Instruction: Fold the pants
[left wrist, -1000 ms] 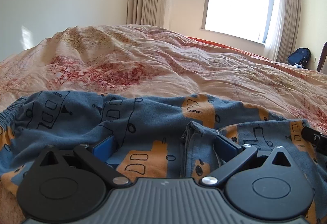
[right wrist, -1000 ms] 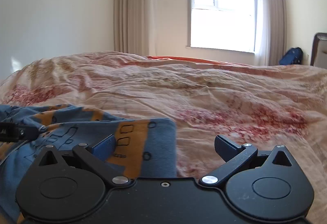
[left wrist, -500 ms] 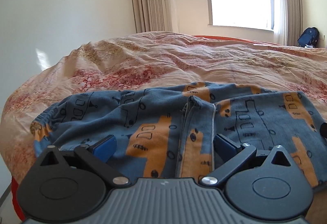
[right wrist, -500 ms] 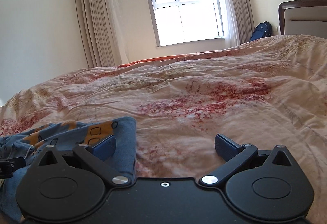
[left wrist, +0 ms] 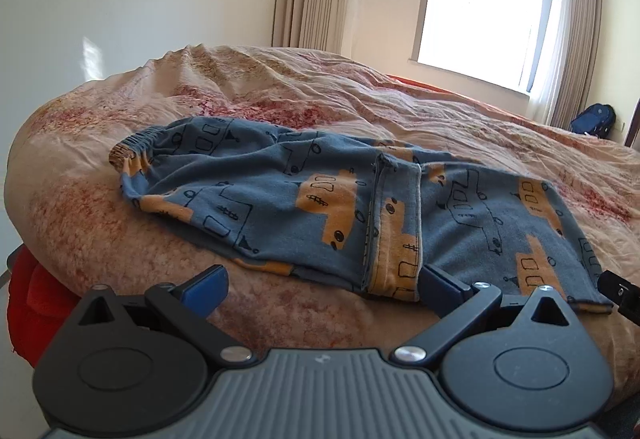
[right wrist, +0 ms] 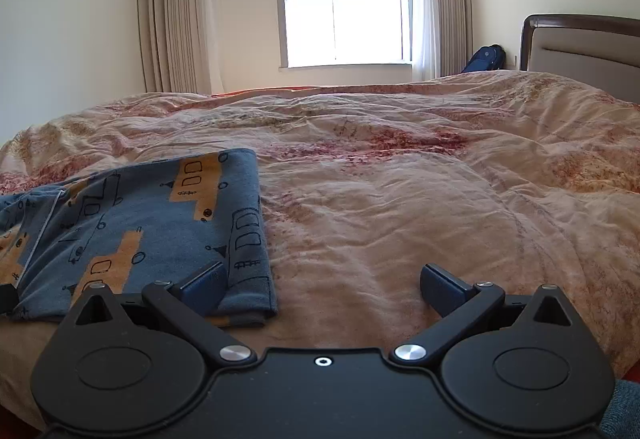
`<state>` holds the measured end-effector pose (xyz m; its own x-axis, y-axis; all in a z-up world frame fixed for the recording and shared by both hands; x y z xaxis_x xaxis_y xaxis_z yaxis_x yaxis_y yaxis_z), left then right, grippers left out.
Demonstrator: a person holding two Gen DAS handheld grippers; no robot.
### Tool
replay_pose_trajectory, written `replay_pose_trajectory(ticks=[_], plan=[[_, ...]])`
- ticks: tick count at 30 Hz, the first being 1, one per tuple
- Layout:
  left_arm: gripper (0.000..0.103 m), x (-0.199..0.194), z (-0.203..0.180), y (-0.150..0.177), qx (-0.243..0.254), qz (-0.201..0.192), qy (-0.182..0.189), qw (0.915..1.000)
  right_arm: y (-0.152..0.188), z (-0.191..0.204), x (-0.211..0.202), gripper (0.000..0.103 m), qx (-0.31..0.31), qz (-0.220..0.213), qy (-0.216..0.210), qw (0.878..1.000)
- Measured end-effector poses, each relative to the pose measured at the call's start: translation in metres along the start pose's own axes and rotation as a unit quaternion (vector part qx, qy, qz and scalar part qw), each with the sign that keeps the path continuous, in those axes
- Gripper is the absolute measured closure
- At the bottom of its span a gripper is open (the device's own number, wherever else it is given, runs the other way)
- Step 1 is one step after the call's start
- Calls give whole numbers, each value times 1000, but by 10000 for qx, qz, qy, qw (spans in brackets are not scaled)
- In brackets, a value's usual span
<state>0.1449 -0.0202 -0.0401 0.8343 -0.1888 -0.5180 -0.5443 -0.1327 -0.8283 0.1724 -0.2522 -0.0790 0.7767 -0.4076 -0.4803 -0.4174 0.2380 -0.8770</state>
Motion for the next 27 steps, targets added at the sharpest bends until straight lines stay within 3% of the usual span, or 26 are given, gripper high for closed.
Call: replay_pose_trajectory(ticks=[5, 11, 16, 19, 22, 27], plan=[[0, -18, 27, -9, -294, -316, -275, 9987, 0, -6, -24, 0, 591, -474, -740, 9944], [0, -28, 81, -11, -913, -520, -609, 9926, 0, 12, -33, 0, 170, -737, -851, 9935], [0, -29, 114, -22, -942, -684, -704, 9907, 1, 29, -36, 0, -189, -796, -916, 9924], [0, -20, 132, -31, -890, -715, -571, 9918, -2, 50, -33, 0, -421, -659, -1215, 9895], [0, -9, 150, -42, -1013, -749, -469, 9909, -11, 82, -28, 0, -676, -598, -1779, 9799], [0, 12, 166, -54, -990, -735, -349, 9918, -26, 136, -20, 0, -1438, -1103, -2274, 9568]])
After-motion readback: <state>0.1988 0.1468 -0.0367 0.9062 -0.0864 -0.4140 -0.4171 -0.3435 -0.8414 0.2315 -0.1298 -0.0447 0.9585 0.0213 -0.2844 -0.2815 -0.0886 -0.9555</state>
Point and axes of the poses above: each gripper's, at about its wrist camera, not at the fingertips, and x roughly the way its jaws point, z to its left, y to its underside, the point moved 7 cm from there along x, roughly the way its jaws point, and after that the axes turned 12 degrees about y, right-handed, at the moved point
